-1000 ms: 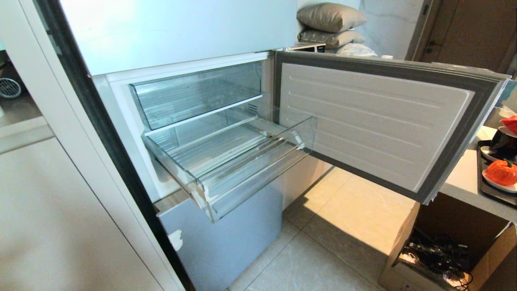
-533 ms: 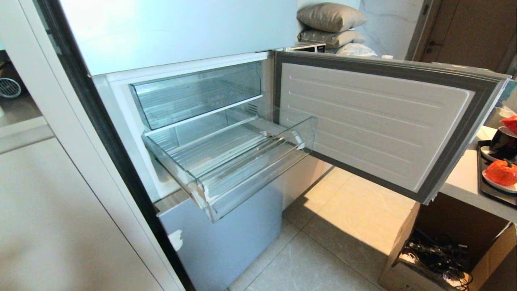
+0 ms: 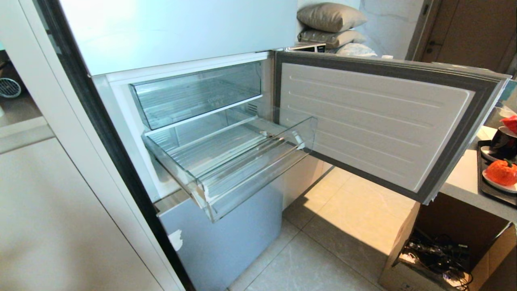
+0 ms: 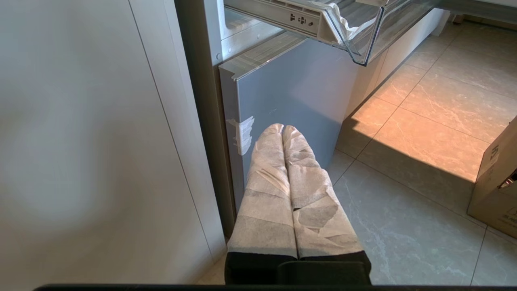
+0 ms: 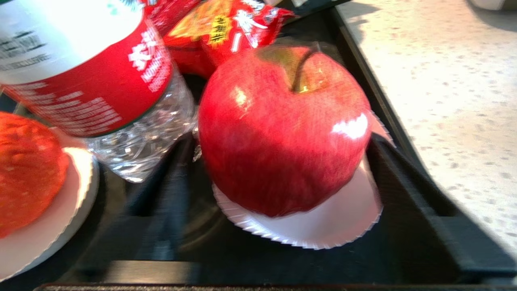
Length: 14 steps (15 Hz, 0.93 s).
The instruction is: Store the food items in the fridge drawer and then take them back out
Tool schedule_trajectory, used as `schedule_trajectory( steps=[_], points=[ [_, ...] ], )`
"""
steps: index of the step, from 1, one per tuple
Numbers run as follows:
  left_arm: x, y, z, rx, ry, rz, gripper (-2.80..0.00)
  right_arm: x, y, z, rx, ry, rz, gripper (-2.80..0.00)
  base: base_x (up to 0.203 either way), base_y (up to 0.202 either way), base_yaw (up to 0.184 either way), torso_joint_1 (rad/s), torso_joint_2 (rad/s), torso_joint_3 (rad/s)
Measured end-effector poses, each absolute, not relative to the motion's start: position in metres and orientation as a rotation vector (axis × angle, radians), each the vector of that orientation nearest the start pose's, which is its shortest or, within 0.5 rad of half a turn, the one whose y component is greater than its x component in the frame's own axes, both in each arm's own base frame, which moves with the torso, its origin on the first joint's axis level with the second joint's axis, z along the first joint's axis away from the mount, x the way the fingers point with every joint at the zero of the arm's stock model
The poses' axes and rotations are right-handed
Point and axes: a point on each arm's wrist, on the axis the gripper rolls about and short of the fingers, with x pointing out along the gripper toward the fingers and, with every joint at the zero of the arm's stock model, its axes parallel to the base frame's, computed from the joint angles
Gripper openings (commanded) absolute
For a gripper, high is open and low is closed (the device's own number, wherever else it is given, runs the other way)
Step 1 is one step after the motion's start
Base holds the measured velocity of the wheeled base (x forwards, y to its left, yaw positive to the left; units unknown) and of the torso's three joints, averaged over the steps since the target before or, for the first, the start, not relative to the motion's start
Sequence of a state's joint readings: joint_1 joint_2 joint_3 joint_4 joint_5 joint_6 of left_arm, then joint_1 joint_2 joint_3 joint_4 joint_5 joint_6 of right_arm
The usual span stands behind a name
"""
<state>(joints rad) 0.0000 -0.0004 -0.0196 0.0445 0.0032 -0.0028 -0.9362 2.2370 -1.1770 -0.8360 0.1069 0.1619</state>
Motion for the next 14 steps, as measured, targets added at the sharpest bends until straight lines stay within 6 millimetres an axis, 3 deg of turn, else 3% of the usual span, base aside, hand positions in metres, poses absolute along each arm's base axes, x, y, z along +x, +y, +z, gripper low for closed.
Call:
schedule_trajectory(
  steps=[5,8,11,14],
  points=[
    [-0.024,0.0,0.076,-0.003,0.025,0.004,-2.8,0.258,-0.346,0.106,0.263,0.124,-0.844,-2.8,0.0,0.0,0.0,0.0,0.0,0.0],
    [-0.024,0.0,0.076,-0.003,0.025,0.003,-2.8,0.244,-0.33,0.123,0.258,0.119,-0.853,-2.8,0.0,0.0,0.0,0.0,0.0,0.0],
    [-0.024,0.0,0.076,-0.002,0.025,0.003,-2.8,0.218,-0.294,0.152,0.232,0.108,-0.855,-2.8,0.0,0.0,0.0,0.0,0.0,0.0],
    [-0.024,0.0,0.076,-0.003,0.025,0.003,-2.8,0.183,-0.236,0.183,0.171,0.086,-0.825,-2.8,0.0,0.0,0.0,0.0,0.0,0.0]
  ],
)
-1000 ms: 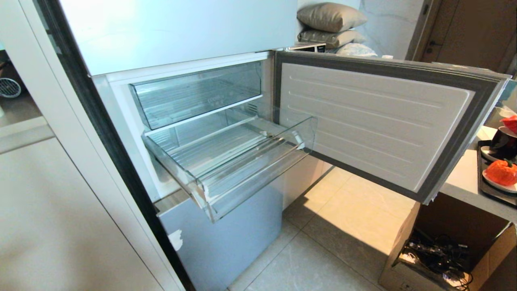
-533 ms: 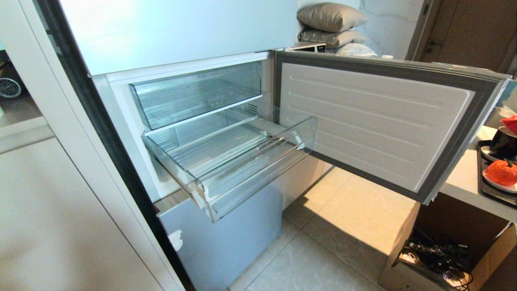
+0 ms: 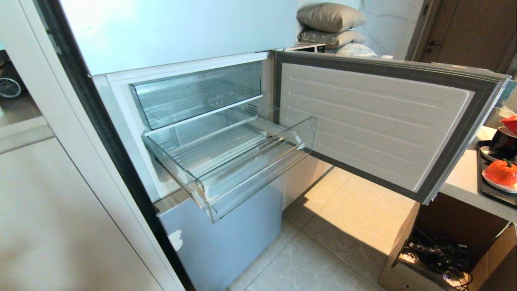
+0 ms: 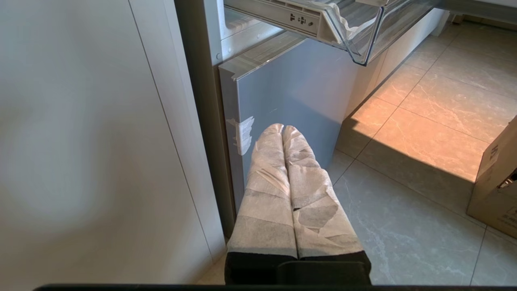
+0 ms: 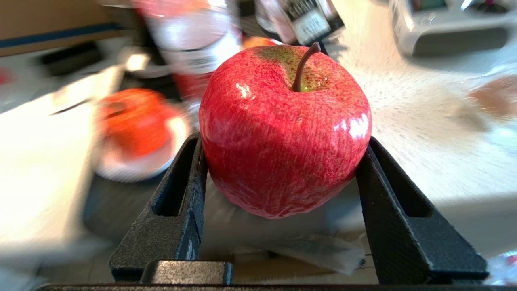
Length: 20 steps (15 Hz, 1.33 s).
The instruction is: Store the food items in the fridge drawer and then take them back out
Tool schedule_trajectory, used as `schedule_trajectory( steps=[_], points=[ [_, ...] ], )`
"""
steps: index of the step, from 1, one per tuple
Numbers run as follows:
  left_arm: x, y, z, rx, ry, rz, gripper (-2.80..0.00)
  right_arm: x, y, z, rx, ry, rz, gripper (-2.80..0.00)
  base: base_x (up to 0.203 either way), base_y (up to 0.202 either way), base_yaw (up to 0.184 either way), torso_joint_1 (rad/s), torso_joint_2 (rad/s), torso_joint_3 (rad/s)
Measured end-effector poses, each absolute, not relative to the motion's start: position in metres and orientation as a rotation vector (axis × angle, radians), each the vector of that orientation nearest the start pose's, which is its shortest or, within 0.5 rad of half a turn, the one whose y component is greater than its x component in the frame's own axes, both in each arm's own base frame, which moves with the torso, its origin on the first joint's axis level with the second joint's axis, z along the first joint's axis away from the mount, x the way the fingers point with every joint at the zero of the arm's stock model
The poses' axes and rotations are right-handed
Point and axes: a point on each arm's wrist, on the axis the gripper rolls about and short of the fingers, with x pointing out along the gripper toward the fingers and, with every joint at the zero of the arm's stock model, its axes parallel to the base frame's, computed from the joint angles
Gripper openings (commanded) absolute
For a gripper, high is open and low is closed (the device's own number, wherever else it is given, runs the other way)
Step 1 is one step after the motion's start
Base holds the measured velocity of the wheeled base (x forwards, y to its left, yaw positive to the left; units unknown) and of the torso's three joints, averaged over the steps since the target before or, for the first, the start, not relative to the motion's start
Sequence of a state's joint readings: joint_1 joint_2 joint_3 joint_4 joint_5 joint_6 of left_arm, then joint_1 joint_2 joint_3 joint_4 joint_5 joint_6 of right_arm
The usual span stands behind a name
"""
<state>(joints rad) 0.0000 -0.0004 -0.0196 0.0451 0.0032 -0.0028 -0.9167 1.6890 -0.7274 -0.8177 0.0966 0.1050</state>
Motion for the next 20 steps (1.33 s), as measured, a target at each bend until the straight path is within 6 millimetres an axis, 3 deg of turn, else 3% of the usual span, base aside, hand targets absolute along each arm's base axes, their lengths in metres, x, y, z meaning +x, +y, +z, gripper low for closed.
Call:
schedule_trajectory(
  steps=[2,6,9,11,13,15,20],
  points=[
    [-0.024,0.0,0.076,-0.003,0.025,0.004,-2.8,0.167,-0.182,0.197,0.136,0.066,-0.742,-2.8,0.0,0.0,0.0,0.0,0.0,0.0],
    [-0.024,0.0,0.076,-0.003,0.024,0.004,-2.8,0.153,-0.064,0.207,0.092,0.027,-0.322,-2.8,0.0,0.0,0.0,0.0,0.0,0.0],
    [-0.024,0.0,0.076,-0.003,0.024,0.004,-2.8,0.126,-0.005,0.208,0.088,0.048,0.028,-2.8,0.0,0.0,0.0,0.0,0.0,0.0],
    [-0.024,0.0,0.076,-0.003,0.025,0.004,-2.8,0.122,0.015,0.219,0.088,0.046,0.189,-2.8,0.0,0.0,0.0,0.0,0.0,0.0],
    [-0.024,0.0,0.076,-0.003,0.025,0.003,-2.8,0.138,0.028,0.236,0.1,0.045,0.268,-2.8,0.0,0.0,0.0,0.0,0.0,0.0],
    [-0.024,0.0,0.076,-0.003,0.025,0.004,-2.8,0.172,0.041,0.251,0.114,0.067,0.332,-2.8,0.0,0.0,0.0,0.0,0.0,0.0],
    [-0.024,0.0,0.076,-0.003,0.025,0.004,-2.8,0.294,0.091,0.266,0.132,0.104,0.465,-2.8,0.0,0.0,0.0,0.0,0.0,0.0]
  ],
)
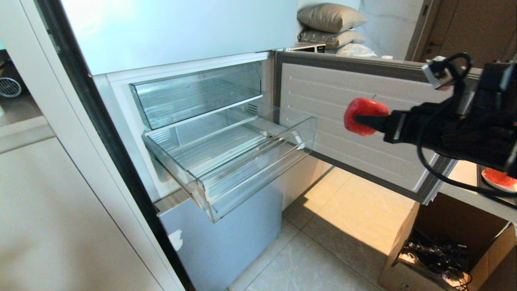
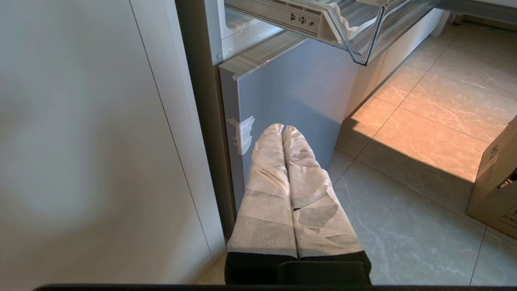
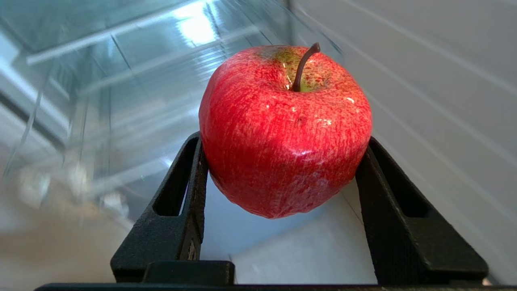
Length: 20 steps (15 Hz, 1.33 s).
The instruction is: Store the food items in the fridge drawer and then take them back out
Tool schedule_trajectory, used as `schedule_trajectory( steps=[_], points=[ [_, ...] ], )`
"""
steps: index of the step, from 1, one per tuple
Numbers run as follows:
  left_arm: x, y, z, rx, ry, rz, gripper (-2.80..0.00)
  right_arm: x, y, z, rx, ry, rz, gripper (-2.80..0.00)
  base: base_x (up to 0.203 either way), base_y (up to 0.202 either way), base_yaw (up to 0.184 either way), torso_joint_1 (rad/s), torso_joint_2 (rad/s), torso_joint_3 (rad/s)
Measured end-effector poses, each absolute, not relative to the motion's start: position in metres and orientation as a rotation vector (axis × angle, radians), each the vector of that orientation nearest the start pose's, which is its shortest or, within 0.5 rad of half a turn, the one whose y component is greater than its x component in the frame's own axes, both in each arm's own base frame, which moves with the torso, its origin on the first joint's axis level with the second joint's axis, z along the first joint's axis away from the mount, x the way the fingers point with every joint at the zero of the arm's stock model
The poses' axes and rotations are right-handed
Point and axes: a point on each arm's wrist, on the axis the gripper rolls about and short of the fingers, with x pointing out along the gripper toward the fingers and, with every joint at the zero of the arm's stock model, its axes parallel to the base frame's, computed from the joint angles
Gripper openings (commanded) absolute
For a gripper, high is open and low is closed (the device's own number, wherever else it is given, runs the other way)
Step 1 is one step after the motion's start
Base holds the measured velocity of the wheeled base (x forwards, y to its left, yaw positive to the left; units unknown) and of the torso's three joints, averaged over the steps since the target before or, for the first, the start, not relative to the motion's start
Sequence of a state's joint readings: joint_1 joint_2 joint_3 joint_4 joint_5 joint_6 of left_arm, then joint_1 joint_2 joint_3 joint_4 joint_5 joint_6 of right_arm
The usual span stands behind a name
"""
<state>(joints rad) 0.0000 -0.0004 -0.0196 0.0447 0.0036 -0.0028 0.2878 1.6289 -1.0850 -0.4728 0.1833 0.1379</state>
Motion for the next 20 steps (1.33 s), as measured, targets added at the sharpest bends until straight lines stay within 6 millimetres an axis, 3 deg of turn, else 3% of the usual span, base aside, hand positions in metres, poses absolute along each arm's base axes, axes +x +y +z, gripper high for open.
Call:
schedule_trajectory(
  steps=[2,4,8,12,16,17,18,20],
  points=[
    [-0.024,0.0,0.076,-0.003,0.024,0.003,-2.8,0.344,0.122,0.261,0.13,0.079,0.518,-2.8,0.0,0.0,0.0,0.0,0.0,0.0],
    [-0.024,0.0,0.076,-0.003,0.024,0.003,-2.8,0.377,0.157,0.247,0.123,0.031,0.574,-2.8,0.0,0.0,0.0,0.0,0.0,0.0],
    [-0.024,0.0,0.076,-0.003,0.024,0.004,-2.8,0.413,0.219,0.227,0.112,-0.067,0.664,-2.8,0.0,0.0,0.0,0.0,0.0,0.0],
    [-0.024,0.0,0.076,-0.003,0.025,0.004,-2.8,0.445,0.244,0.212,0.122,-0.109,0.651,-2.8,0.0,0.0,0.0,0.0,0.0,0.0],
    [-0.024,0.0,0.076,-0.003,0.025,0.004,-2.8,0.458,0.247,0.193,0.13,-0.091,0.649,-2.8,0.0,0.0,0.0,0.0,0.0,0.0],
    [-0.024,0.0,0.076,-0.003,0.025,0.004,-2.8,0.459,0.247,0.191,0.13,-0.088,0.647,-0.18,0.0,0.0,0.0,0.0,0.0,0.0],
    [-0.024,0.0,0.076,-0.003,0.025,0.003,-2.8,0.46,0.247,0.189,0.131,-0.084,0.647,0.0,0.0,0.0,0.0,0.0,0.0,0.0],
    [-0.024,0.0,0.076,-0.003,0.025,0.004,-2.8,0.46,0.248,0.186,0.144,-0.074,0.651,0.0,0.0,0.0,0.0,0.0,0.0,0.0]
  ],
)
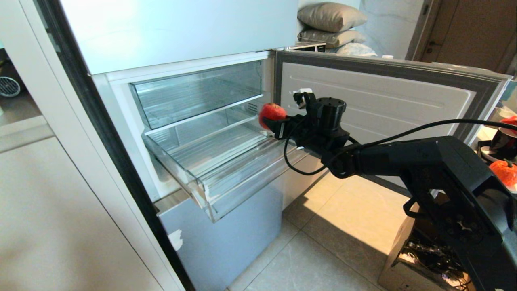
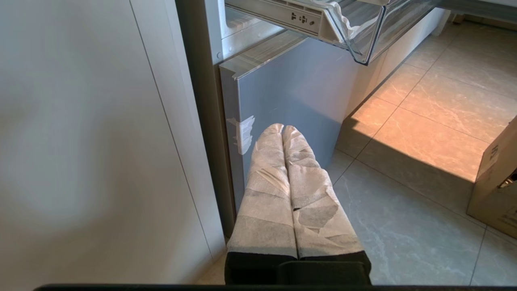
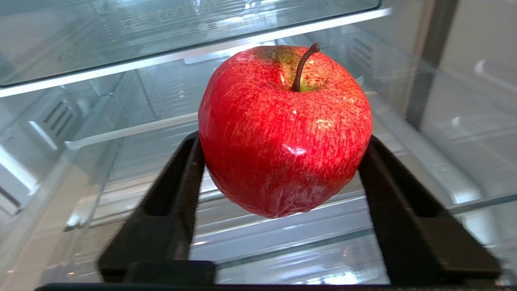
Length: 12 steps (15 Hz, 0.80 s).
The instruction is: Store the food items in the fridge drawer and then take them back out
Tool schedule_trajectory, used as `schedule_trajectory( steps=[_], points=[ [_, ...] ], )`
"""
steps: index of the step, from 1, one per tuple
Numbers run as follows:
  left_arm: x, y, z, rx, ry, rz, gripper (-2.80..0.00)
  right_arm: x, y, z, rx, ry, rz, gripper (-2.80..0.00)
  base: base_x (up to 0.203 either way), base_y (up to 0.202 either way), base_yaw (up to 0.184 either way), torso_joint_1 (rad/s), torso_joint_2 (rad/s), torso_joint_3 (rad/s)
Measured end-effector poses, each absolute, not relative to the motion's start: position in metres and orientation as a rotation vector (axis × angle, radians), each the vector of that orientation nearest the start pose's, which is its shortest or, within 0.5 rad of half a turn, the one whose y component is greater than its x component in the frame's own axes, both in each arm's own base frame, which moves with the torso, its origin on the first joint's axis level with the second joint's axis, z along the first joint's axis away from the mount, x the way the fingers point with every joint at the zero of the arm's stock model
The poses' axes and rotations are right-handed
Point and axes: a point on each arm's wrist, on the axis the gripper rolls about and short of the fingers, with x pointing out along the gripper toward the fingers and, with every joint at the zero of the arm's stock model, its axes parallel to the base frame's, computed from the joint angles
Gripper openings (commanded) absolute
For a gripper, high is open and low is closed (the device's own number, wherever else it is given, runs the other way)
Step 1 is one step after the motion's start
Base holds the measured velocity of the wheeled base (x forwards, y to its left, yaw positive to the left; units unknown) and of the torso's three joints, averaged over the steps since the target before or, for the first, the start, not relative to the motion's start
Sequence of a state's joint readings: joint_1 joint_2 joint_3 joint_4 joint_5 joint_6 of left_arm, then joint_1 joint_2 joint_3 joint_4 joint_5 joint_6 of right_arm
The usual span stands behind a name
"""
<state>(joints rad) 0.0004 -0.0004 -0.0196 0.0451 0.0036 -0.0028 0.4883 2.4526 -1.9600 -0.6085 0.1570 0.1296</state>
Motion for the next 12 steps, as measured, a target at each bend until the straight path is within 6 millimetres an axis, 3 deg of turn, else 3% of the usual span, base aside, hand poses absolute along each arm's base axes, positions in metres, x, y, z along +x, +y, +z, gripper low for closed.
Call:
schedule_trajectory(
  steps=[8,10,11,12],
  points=[
    [-0.024,0.0,0.076,-0.003,0.025,0.003,-2.8,0.459,0.249,0.188,0.151,-0.076,0.649,0.0,0.0,0.0,0.0,0.0,0.0,0.0],
    [-0.024,0.0,0.076,-0.003,0.025,0.003,-2.8,0.454,0.249,0.197,0.158,-0.087,0.649,0.0,0.0,0.0,0.0,0.0,0.0,0.0],
    [-0.024,0.0,0.076,-0.003,0.025,0.003,-2.8,0.45,0.249,0.203,0.158,-0.094,0.647,-2.8,0.0,0.0,0.0,0.0,0.0,0.0],
    [-0.024,0.0,0.076,-0.003,0.025,0.003,-2.8,0.442,0.249,0.211,0.157,-0.098,0.647,-2.8,0.0,0.0,0.0,0.0,0.0,0.0]
  ],
)
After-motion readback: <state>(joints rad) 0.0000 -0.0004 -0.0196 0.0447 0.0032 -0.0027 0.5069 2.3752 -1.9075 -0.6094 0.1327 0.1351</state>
